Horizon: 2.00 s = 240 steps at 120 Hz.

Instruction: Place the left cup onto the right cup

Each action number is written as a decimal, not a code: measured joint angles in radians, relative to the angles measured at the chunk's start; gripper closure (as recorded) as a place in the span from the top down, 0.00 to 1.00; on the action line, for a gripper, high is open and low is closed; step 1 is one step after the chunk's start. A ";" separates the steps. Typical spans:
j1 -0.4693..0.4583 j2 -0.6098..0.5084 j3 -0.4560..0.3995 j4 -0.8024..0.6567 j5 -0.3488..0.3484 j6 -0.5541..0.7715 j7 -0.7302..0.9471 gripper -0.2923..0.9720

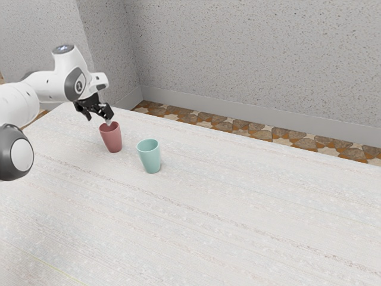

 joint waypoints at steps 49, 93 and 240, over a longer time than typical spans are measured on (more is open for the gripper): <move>0.012 0.009 0.000 0.000 -0.002 0.015 0.001 0.77; 0.019 0.026 -0.013 -0.001 -0.003 0.029 0.001 0.77; 0.028 0.049 -0.010 -0.008 -0.039 0.053 0.000 0.62</move>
